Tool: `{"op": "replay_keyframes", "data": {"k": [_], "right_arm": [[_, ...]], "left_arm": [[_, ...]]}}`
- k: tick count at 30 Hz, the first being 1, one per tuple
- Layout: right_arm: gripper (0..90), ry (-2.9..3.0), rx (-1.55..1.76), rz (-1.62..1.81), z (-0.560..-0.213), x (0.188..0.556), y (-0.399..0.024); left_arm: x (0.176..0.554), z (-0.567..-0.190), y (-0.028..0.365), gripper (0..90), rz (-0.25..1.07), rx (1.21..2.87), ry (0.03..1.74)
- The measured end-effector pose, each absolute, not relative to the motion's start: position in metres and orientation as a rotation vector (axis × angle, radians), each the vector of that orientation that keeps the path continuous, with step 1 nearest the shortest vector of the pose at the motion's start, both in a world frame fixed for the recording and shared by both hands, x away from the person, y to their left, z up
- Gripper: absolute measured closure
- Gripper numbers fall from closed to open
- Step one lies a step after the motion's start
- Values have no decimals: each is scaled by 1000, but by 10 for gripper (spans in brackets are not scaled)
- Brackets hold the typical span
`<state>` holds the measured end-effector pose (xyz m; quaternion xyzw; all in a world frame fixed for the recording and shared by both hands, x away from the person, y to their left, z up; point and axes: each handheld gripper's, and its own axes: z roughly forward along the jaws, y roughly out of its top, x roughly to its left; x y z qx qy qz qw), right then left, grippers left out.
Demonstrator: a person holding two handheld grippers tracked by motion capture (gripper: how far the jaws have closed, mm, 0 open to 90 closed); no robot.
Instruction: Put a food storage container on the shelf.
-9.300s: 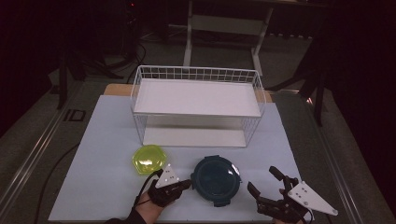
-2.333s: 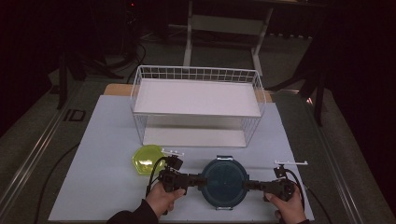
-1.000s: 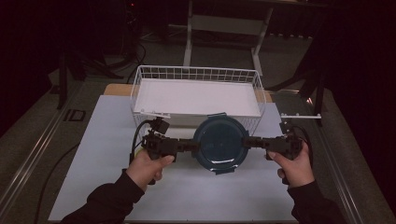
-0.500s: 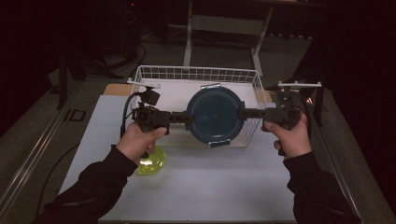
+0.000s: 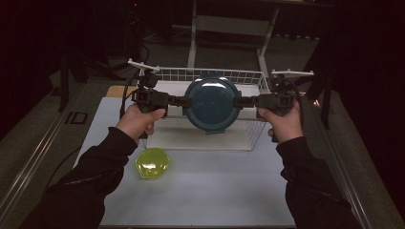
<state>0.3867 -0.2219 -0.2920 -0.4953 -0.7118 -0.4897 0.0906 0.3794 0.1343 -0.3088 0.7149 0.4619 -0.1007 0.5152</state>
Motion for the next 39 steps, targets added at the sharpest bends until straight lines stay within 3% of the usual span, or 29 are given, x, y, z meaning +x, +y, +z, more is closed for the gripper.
{"op": "replay_keyframes", "data": {"k": [20,22,24,28,39], "right_arm": [[522,-2080,-1598,-1391,-300,410,-211],[586,-2099,-1624,-1389,-302,412,-210],[552,-2119,-1641,-1382,-300,414,-208],[545,-2123,-1639,-1377,-301,417,-207],[479,-2195,-1608,-1404,-294,404,-206]], "left_arm": [[414,-318,139,537,-256,1678,1145],[417,-321,138,526,-244,1681,1162],[421,-323,140,581,-280,1656,1159],[420,-324,140,577,-262,1647,1151],[404,-320,145,503,-172,1654,1116]]}}
